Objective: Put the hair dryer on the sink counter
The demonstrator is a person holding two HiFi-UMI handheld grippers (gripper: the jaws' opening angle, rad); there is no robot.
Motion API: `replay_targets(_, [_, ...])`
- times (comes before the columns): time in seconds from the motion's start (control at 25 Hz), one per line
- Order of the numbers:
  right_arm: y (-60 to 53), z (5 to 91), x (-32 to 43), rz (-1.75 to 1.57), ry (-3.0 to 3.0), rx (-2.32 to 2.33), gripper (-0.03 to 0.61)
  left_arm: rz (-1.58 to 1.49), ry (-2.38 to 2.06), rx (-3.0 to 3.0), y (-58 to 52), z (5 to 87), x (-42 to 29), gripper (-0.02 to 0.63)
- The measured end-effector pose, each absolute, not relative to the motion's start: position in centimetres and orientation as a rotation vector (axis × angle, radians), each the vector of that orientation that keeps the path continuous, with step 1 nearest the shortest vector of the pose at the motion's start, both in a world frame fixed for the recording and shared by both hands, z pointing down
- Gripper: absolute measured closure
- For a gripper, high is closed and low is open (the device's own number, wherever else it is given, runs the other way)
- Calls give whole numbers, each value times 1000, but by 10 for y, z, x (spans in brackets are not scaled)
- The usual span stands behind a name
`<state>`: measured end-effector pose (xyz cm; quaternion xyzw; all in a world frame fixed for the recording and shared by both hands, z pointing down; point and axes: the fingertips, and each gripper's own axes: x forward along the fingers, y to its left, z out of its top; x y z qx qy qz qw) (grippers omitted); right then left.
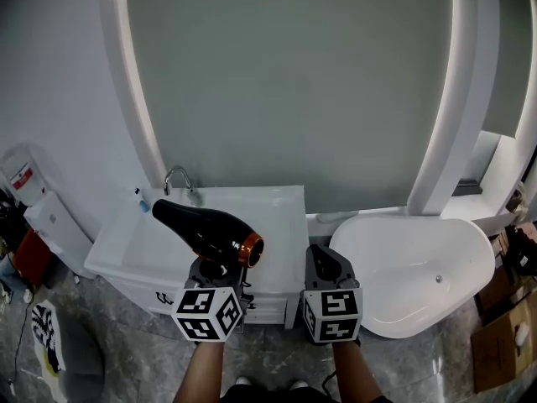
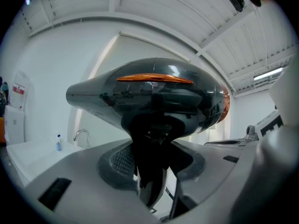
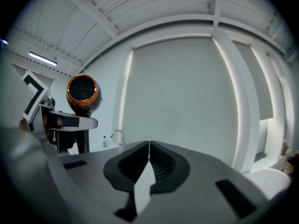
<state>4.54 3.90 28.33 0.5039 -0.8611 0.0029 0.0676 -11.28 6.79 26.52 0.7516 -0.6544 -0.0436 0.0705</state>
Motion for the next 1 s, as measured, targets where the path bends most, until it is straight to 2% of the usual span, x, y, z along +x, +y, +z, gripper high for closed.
replay_targets(0.52, [2, 292, 66, 35, -2597, 1495, 557, -148, -1979, 2241, 36, 268, -95, 436])
replay_targets(1.0, [-82, 305, 30, 32, -2520, 1553, 557, -143, -1844, 2271, -59, 297, -121, 436])
